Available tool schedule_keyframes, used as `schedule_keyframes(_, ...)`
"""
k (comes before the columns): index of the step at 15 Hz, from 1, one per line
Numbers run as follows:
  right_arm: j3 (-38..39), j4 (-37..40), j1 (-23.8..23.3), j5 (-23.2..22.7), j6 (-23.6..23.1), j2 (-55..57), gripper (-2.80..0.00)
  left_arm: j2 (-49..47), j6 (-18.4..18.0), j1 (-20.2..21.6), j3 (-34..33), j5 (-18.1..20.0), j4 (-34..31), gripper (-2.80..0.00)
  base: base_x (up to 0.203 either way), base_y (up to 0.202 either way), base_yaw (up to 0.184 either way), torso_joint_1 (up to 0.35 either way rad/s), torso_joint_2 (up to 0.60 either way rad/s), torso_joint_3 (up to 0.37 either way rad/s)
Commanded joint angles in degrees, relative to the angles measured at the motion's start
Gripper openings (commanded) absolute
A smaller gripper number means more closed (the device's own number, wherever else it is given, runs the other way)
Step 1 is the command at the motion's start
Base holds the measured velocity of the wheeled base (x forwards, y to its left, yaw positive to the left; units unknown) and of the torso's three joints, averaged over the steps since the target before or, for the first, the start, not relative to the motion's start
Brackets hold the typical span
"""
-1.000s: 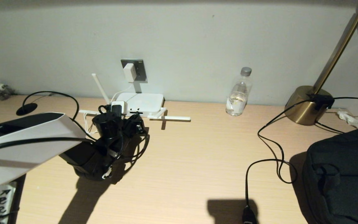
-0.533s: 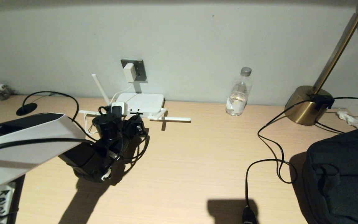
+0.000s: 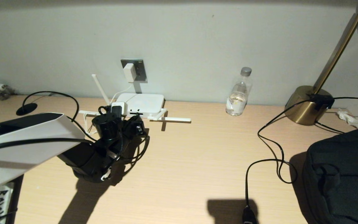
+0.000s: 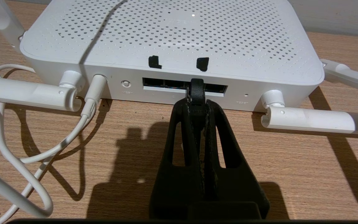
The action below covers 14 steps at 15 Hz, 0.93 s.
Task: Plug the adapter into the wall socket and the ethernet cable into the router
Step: Plug cable into router interface
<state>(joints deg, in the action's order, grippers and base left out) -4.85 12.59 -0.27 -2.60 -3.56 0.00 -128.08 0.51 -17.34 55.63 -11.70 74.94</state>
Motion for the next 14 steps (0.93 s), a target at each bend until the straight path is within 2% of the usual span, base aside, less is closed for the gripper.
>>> schedule_keyframes(1,0.02,0.06,0.0,-0.04,-0.04,0.09,-2.8,0.2,-0.1,-0.03,0.13,-0.07,0.47,-2.8,0.0,0.0,0.0,0.0,0.0,0.0)
schedule_keyframes(7,0.02,0.06,0.0,-0.04,-0.04,0.09,-2.8,-0.39,-0.47,-0.04,2.14,-0.25,0.07,-2.8,0.0,0.0,0.0,0.0,0.0,0.0)
schedule_keyframes(10,-0.07,0.06,0.0,0.05,-0.04,0.09,-2.8,-0.93,-0.51,-0.42,3.68,-2.41,-0.72,-2.8,0.0,0.0,0.0,0.0,0.0,0.0)
schedule_keyframes(14,0.02,0.06,0.0,-0.04,-0.04,0.09,-2.8,-1.38,-0.51,-0.59,3.7,-2.71,-1.45,-2.8,0.0,0.0,0.0,0.0,0.0,0.0)
